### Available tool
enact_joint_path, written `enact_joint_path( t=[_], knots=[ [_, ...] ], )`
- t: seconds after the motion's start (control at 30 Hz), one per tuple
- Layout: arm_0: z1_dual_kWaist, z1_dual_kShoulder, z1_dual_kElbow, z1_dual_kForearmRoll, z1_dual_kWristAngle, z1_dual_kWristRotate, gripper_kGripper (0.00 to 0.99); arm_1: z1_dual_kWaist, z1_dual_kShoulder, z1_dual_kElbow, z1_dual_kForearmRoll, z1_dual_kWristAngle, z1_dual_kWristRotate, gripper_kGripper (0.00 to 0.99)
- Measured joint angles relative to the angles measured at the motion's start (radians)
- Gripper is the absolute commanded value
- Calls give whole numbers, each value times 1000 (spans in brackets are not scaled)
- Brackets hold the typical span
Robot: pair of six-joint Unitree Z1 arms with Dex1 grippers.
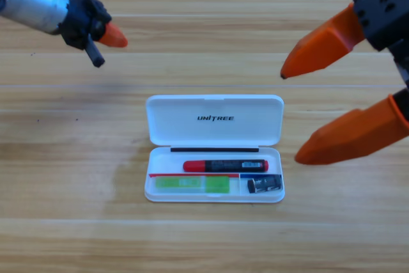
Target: Clean up eraser and pencils
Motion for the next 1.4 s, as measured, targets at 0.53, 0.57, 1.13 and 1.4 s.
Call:
enact_joint_path(
  t=[0.53,0.57,1.13,1.4],
  knots=[
    [-154,114,0,-21,-9,4,0,0,-6,14,0,0,9,917],
    [-160,115,-1,-21,-9,4,0,0,-6,15,0,1,9,917],
    [-235,111,-94,162,-9,3,0,0,-6,16,0,8,11,917],
    [-242,105,-94,227,-24,4,0,0,-6,21,0,8,11,917]
  ],
)
